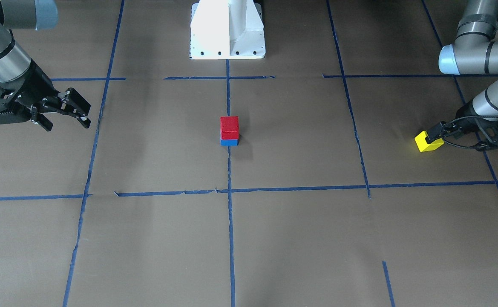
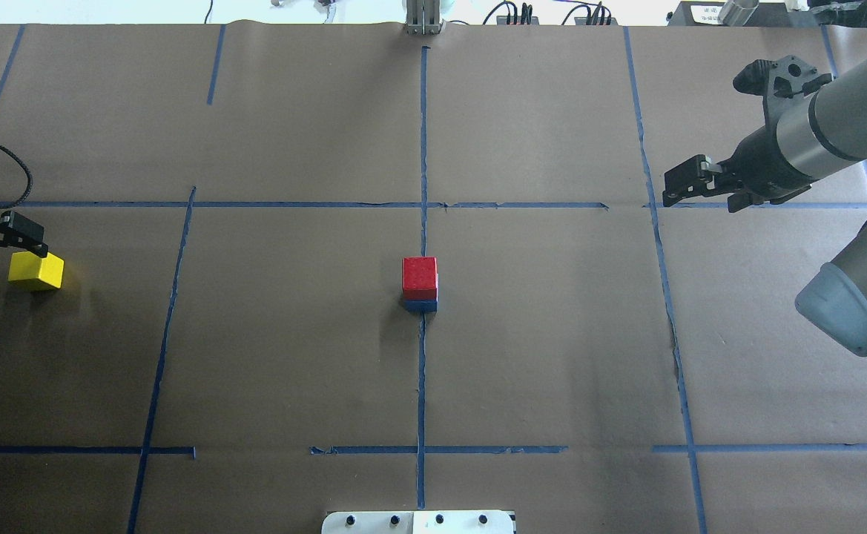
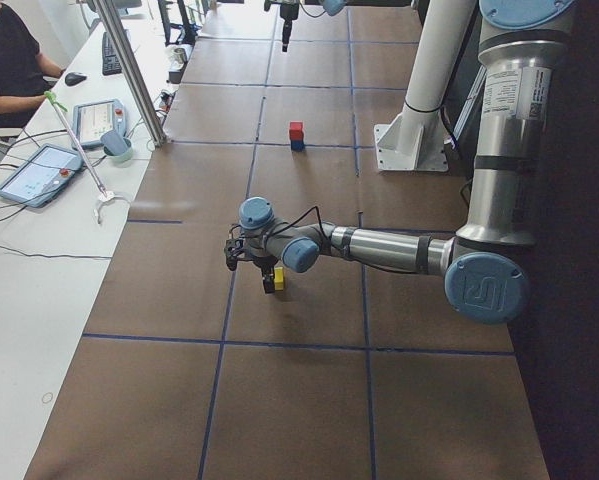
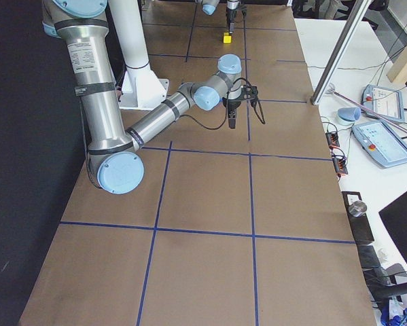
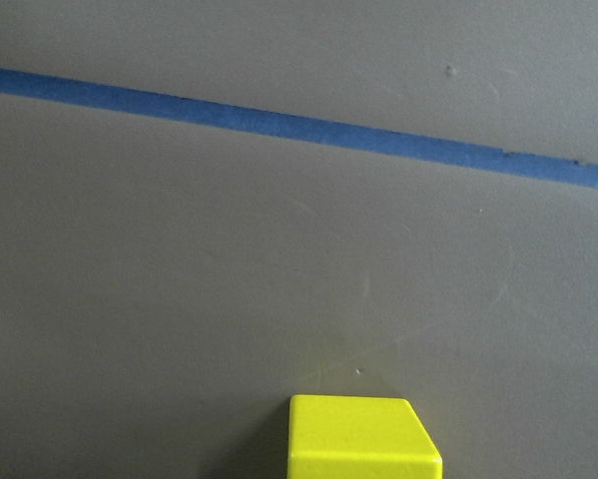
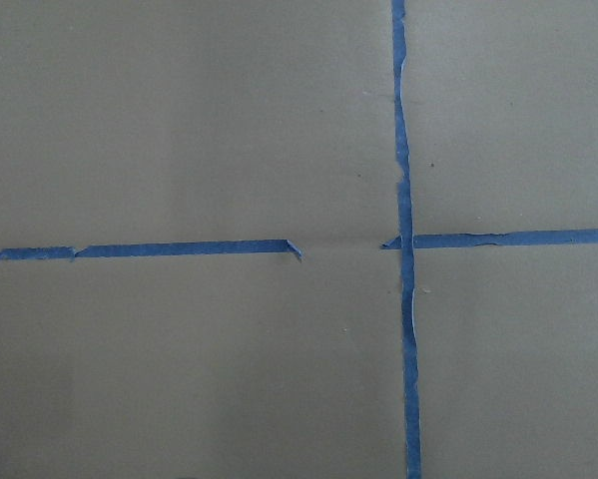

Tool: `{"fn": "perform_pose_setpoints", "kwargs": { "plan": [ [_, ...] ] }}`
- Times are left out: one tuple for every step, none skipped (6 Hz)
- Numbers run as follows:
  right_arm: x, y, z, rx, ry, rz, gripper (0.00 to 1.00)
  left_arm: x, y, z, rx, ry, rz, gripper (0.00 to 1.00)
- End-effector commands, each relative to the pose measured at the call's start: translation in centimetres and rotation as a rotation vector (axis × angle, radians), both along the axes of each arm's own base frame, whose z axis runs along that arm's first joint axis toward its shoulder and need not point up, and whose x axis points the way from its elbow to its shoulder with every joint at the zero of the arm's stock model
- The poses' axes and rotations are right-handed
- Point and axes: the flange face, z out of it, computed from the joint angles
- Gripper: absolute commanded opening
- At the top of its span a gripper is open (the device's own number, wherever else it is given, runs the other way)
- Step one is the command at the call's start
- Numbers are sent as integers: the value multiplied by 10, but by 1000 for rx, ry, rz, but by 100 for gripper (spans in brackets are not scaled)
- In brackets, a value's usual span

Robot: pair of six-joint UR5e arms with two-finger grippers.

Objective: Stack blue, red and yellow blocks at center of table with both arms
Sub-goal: 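Move the left gripper back to the yellow block and grasp it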

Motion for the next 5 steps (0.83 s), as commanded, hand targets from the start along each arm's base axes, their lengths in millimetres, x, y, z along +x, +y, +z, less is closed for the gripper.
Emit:
{"fn": "perform_pose_setpoints", "kwargs": {
  "plan": [
    [0,0,1,-2,1,0,100,4,1,1,1,2,6,100],
    [0,0,0,0,0,0,100,9,2,4,8,6,17,100],
    [-1,0,0,-1,1,-2,100,13,4,8,14,10,25,100],
    [-1,1,-1,0,-1,-3,100,21,7,10,16,10,41,100],
    [-1,1,-1,0,-1,-3,100,27,10,13,14,8,52,90]
  ]
}}
